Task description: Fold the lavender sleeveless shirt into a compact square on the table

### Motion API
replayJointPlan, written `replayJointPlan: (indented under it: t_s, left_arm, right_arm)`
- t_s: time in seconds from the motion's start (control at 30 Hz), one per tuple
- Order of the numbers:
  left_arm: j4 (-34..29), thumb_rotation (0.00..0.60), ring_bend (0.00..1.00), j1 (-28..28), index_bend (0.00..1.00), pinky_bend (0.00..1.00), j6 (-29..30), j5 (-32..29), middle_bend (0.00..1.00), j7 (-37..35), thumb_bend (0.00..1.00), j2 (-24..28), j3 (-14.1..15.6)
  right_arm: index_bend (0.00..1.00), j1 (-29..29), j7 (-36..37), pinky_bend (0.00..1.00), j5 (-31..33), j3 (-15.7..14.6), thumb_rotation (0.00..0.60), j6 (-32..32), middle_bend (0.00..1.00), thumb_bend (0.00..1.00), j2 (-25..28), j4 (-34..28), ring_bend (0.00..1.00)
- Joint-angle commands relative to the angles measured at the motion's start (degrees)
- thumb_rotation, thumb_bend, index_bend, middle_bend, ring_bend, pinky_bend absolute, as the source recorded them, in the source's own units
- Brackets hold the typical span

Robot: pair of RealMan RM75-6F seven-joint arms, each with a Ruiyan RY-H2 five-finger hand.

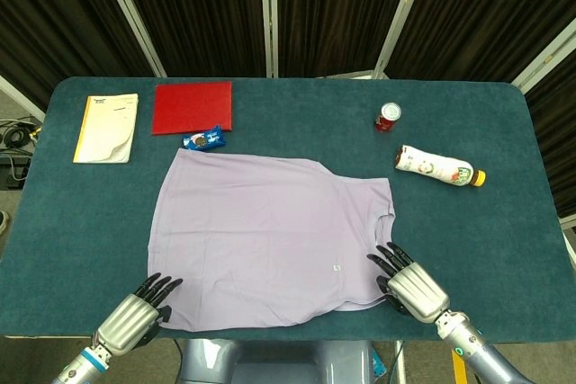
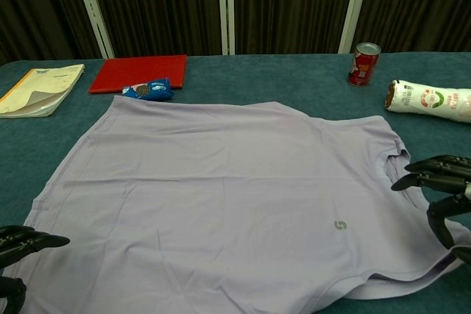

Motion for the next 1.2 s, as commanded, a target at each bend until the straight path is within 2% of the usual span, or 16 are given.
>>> replayJointPlan:
  t_s: [0.03,0.2,0.6,0.97,1.2]
  left_arm:
    - [-0.04,0.6,0.0,-0.03,0.6,0.0,0.18,-0.05,0.0,-0.13,0.52,0.0,0.05]
    - [-0.55,0.6,0.0,-0.1,0.68,0.0,0.78,-0.34,0.0,-0.57,0.53,0.31,0.04]
    - [-5.17,0.6,0.0,-0.54,0.69,0.0,2.54,1.68,0.0,-2.43,0.53,5.21,2.67]
    - [-7.39,0.6,0.0,0.37,0.69,0.0,5.36,4.33,0.0,-3.91,0.53,9.79,5.89]
    - [-8.28,0.6,0.0,1.57,0.69,0.0,6.85,5.42,0.0,-4.15,0.53,12.2,7.84]
  right_arm:
    - [0.66,0.01,0.04,0.0,0.01,0.0,0.6,0.0,0.13,0.47,0.03,0.0,0.0]
    - [0.66,0.07,0.31,0.0,0.04,-0.03,0.6,-0.05,0.13,0.47,0.07,-0.03,0.0]
    - [0.67,2.06,5.08,0.0,-0.66,-1.37,0.6,-2.24,0.13,0.48,3.99,-3.01,0.0]
    - [0.69,3.54,6.73,0.0,-5.35,-5.78,0.6,-3.5,0.15,0.49,9.82,-6.12,0.0]
    - [0.69,3.93,7.22,0.0,-9.73,-8.66,0.6,-2.92,0.16,0.49,11.17,-8.27,0.0]
